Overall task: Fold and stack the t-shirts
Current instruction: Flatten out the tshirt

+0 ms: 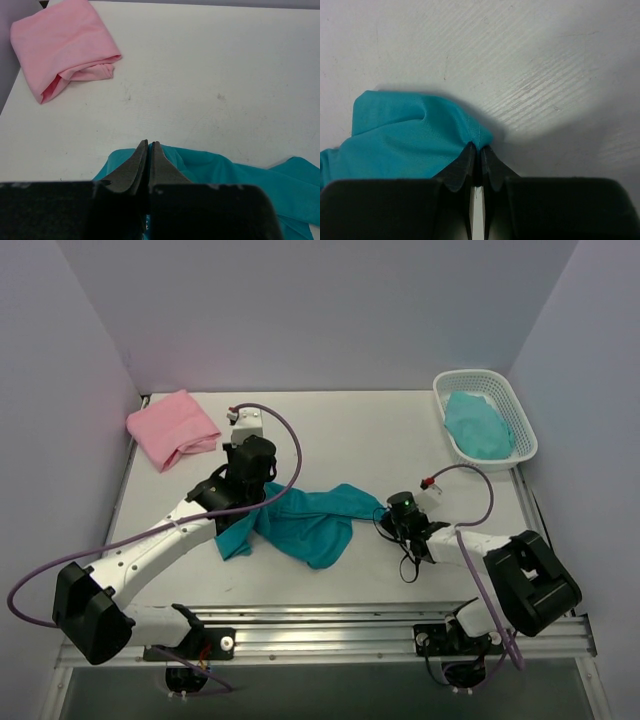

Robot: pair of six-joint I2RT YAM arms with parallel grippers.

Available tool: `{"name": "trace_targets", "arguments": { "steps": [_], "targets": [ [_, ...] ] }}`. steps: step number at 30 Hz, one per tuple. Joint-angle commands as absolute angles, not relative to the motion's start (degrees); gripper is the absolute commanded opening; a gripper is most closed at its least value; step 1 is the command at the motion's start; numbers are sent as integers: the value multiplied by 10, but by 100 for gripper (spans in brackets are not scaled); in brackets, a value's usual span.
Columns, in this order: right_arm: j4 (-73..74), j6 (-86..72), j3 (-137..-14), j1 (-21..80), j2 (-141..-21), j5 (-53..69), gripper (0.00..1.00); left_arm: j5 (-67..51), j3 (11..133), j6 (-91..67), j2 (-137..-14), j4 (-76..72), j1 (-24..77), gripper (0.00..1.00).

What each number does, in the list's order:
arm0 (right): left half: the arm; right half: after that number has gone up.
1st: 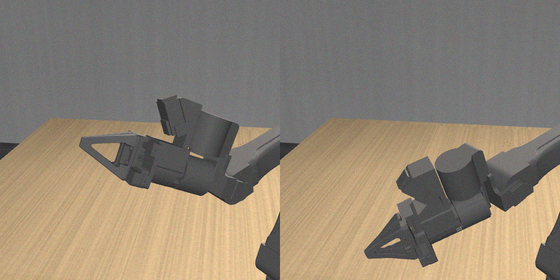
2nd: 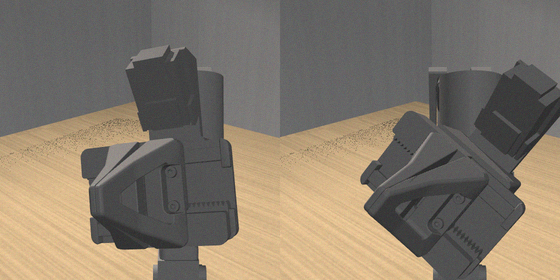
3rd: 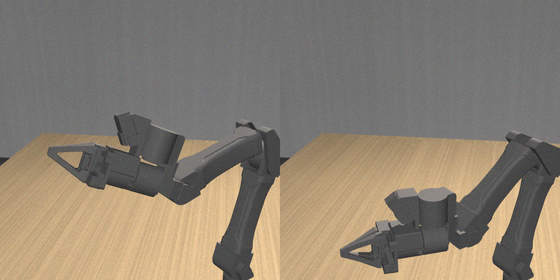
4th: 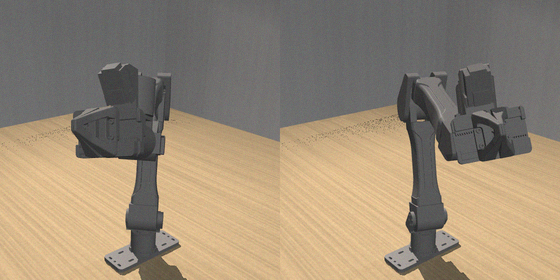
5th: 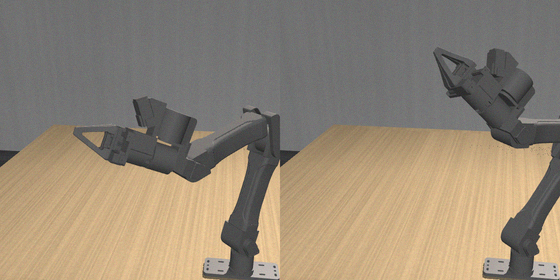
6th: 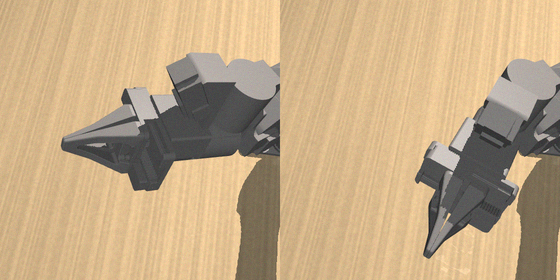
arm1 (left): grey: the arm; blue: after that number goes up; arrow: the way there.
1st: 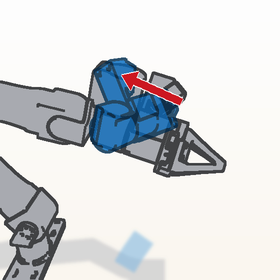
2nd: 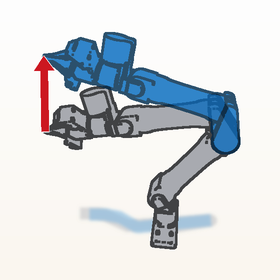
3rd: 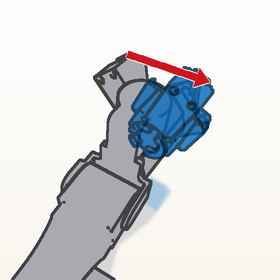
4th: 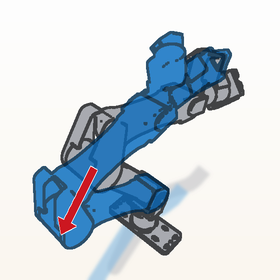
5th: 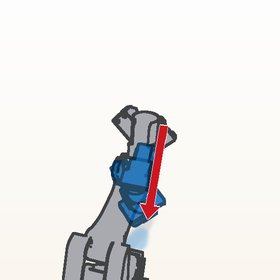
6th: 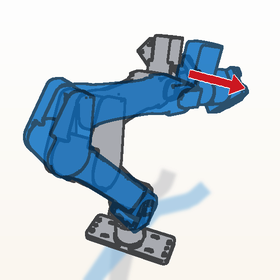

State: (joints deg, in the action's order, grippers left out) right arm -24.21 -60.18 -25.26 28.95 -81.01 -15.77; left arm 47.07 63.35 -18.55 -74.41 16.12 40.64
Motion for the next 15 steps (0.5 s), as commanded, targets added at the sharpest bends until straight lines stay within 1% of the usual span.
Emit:
{"name": "trace_targets", "arguments": {
  "steps": [1, 3, 4, 5, 6, 8, 9, 11, 12, 14, 15],
  "targets": [
    [-200, -606, -248, 295, -753, -199, 0, 470, 636, -191, -735, 139, 402, 2],
    [-145, -599, -268, 309, -726, -216, 0, 469, 638, -192, -734, 145, 402, 2],
    [-123, -597, -279, 317, -693, -228, 0, 470, 645, -192, -732, 150, 402, 2],
    [-98, -594, -306, 328, -673, -258, 0, 472, 649, -197, -730, 156, 403, 2],
    [-47, -587, -321, 350, -655, -275, 0, 470, 654, -200, -727, 173, 403, 2],
    [7, -581, -356, 372, -596, -321, 0, 473, 669, -209, -708, 192, 410, 2],
    [67, -574, -393, 381, -578, -335, 0, 476, 674, -213, -701, 201, 414, 2],
    [132, -564, -430, 396, -514, -354, 0, 489, 688, -214, -669, 232, 435, 2],
    [150, -549, -463, 397, -470, -357, 0, 530, 693, -214, -659, 256, 447, 2],
    [194, -531, -497, 398, -429, -365, 0, 582, 724, -213, -636, 289, 497, 2],
    [209, -515, -538, 399, -399, -368, 0, 628, 739, -215, -624, 327, 516, 2]
  ]
}}
